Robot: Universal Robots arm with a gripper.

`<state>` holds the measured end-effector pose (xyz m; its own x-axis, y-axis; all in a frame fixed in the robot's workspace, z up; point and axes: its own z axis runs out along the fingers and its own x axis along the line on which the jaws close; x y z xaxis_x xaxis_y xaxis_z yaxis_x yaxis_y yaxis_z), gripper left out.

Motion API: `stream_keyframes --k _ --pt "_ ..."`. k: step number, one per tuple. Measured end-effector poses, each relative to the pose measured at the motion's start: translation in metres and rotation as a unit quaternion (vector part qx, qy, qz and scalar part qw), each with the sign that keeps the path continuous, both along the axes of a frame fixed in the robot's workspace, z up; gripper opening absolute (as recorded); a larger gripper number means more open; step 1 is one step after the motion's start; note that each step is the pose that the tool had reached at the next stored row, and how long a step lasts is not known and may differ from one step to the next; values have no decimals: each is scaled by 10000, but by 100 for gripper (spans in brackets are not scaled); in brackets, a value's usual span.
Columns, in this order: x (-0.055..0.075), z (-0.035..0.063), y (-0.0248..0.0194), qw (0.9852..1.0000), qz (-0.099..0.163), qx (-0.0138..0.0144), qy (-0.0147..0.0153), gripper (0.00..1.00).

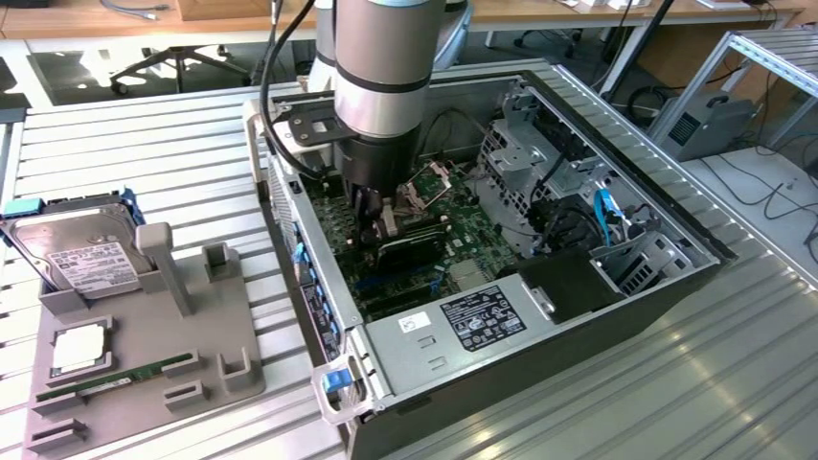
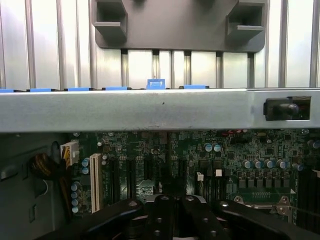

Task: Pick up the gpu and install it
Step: 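Press down on the gpu until it lock into place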

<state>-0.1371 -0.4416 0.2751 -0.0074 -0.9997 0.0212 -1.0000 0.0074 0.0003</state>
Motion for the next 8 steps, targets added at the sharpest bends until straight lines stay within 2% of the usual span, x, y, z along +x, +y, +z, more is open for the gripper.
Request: stream_keyframes --k 4,8 --pt "-1 -6 -1 10000 4 1 0 11" --pt "-1 -6 -23 10000 15 1 -1 11"
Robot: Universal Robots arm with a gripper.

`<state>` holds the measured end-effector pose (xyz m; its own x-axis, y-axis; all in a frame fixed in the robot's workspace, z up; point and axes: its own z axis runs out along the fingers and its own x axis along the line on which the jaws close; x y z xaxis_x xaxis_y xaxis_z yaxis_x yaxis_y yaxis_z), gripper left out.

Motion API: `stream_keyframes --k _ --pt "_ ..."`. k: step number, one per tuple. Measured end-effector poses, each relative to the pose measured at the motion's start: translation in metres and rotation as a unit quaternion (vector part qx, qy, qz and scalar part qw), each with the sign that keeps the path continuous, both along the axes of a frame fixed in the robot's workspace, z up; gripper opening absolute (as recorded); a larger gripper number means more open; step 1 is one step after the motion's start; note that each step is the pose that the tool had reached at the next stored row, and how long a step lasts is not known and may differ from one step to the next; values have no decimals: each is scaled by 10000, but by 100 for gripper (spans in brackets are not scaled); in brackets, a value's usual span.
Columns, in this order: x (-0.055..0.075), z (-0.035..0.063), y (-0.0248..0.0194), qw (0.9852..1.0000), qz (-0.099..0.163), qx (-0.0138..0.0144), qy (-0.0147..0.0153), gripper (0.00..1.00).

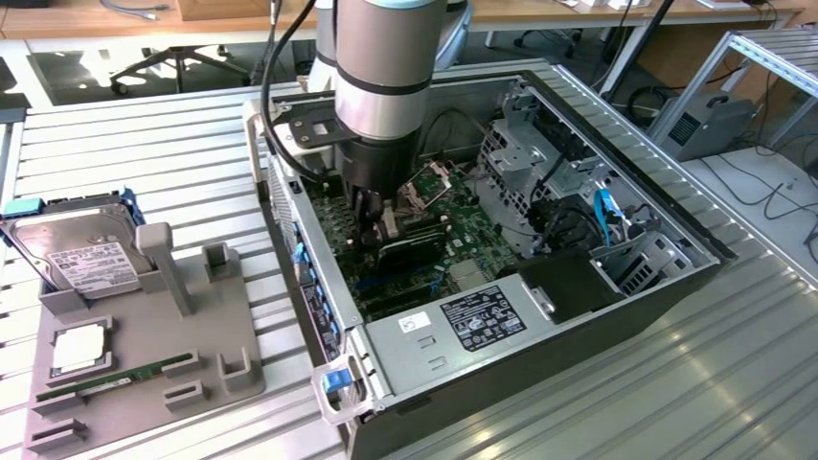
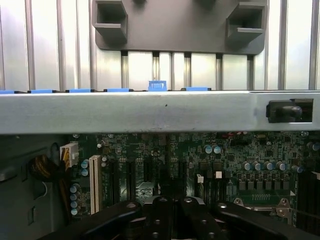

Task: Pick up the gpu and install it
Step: 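Press down on the gpu until it lock into place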

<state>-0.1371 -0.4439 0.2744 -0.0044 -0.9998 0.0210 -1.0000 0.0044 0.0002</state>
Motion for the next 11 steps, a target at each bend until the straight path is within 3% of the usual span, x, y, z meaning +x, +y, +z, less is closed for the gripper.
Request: stream_keyframes --k 11 --pt "0 0 -34 10000 20 -1 0 11"
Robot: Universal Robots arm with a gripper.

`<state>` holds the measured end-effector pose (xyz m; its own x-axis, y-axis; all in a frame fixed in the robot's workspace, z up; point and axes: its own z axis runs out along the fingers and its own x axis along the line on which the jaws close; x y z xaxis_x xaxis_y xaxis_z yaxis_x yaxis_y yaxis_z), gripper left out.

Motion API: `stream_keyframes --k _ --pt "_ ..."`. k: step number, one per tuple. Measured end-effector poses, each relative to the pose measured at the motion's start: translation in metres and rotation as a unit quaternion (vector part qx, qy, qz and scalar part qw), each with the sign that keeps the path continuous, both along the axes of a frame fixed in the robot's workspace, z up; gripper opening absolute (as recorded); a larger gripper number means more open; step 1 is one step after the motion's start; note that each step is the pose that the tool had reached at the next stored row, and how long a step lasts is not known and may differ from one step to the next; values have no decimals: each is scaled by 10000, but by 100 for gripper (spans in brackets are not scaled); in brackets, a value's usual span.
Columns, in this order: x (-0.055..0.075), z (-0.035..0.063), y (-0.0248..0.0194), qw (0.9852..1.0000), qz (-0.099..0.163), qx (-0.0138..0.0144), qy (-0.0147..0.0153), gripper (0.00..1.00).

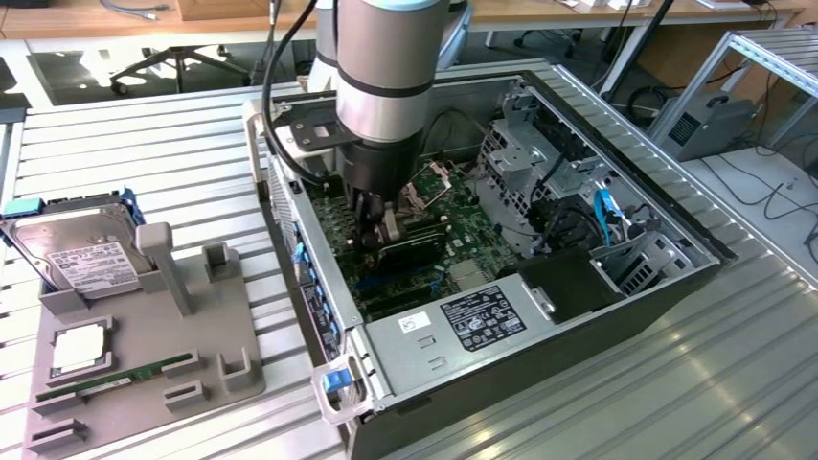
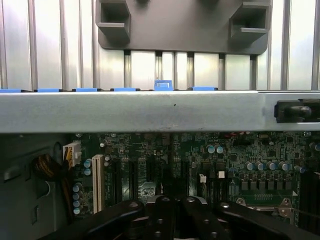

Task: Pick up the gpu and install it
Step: 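Press down on the gpu until it lock into place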

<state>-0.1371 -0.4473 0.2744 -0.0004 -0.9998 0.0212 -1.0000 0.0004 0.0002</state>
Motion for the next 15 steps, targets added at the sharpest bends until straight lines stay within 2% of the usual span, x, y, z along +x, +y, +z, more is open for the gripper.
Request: stream_keyframes --k 15 --pt "-6 -15 -41 10000 21 0 1 11"
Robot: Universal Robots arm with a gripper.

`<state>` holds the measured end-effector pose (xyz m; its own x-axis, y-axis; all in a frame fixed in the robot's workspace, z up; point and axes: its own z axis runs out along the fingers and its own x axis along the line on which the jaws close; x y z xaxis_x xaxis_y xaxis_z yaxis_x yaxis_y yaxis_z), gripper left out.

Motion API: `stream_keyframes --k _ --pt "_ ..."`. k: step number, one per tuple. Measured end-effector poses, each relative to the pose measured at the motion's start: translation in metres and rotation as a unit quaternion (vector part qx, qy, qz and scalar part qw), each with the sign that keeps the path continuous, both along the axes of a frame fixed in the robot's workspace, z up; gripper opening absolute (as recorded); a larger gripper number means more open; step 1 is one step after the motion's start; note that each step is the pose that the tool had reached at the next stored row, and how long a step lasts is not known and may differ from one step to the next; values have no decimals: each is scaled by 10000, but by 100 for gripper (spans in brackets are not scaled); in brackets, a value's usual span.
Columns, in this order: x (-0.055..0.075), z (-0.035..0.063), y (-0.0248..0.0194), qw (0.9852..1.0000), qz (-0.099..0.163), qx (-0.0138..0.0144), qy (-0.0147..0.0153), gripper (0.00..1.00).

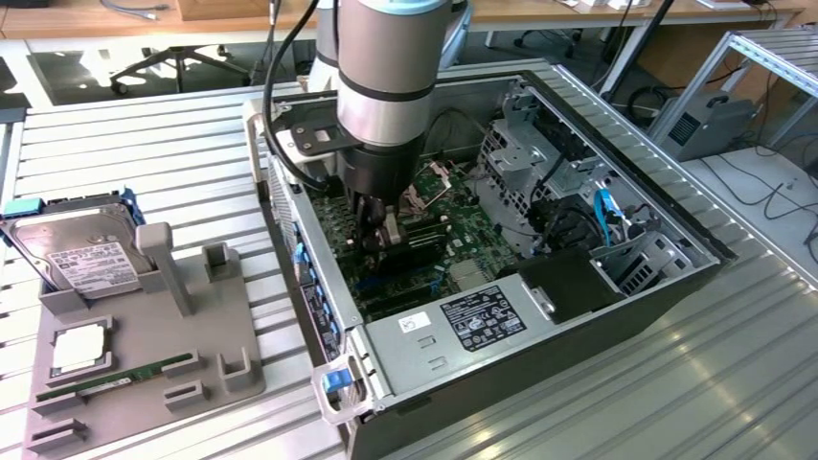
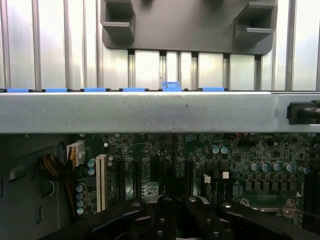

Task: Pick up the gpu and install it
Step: 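Press down on the gpu until it lock into place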

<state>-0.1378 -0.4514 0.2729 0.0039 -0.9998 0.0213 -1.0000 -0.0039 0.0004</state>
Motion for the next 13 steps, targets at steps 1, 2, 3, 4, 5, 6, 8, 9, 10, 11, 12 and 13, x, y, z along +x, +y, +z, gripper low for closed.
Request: stream_keyframes --k 1,2,3,4,5,6,8,9,10,11,12,13 --pt "0 -1 0 10000 0 0 0 11" --pt "0 -1 0 10000 0 1 -1 11" --pt "0 -1 0 10000 0 0 -1 11" --pt "0 -1 0 10000 0 0 -1 11" --pt "1 -1 0 10000 0 1 -1 11" --pt "1 -2 1 10000 0 -3 0 11" --pt "7 -16 0 10000 1 -5 -2 11" --pt "9 -30 0 10000 2 -6 -1 11" --pt "9 -39 -1 10000 1 -14 4 11" --pt "10 -50 -1 10000 0 -14 3 11" --pt "10 -58 0 10000 0 -12 2 11" --pt "11 -61 0 10000 0 -11 1 11"
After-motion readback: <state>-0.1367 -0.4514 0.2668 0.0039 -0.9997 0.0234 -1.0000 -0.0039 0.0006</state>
